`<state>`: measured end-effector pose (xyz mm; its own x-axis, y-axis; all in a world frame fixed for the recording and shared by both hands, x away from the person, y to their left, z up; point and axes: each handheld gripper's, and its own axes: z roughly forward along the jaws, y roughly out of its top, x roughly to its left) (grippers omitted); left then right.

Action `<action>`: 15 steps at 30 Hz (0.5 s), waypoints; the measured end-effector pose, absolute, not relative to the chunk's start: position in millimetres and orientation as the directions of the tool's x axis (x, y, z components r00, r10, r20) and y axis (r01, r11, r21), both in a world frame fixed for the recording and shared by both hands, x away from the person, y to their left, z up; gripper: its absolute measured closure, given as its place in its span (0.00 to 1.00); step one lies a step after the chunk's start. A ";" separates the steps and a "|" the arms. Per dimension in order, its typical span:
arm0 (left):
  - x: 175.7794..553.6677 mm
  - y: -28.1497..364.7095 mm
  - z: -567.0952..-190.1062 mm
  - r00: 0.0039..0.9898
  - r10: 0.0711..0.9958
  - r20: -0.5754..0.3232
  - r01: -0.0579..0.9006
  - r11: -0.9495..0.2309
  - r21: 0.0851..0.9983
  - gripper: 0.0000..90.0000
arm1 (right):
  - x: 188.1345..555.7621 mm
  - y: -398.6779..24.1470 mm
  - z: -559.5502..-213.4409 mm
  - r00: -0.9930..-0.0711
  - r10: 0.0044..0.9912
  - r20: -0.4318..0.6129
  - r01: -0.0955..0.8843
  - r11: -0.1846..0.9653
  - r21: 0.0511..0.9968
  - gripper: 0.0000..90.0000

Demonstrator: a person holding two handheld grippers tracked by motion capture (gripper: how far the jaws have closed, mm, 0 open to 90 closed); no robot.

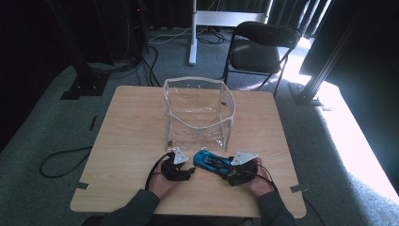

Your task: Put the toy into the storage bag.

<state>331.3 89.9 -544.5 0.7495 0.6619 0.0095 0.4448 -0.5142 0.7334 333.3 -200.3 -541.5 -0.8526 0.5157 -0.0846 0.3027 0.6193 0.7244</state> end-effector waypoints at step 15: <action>331.3 89.9 -544.4 0.751 0.660 0.010 0.444 -0.516 0.732 0.48 | 335.7 -200.9 -544.8 -0.858 0.509 -0.066 0.302 0.605 0.736 0.24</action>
<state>331.3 89.9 -544.4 0.7509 0.6603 0.0104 0.4440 -0.5165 0.7322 335.7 -200.9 -544.8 -0.8584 0.5088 -0.0658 0.3023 0.6051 0.7365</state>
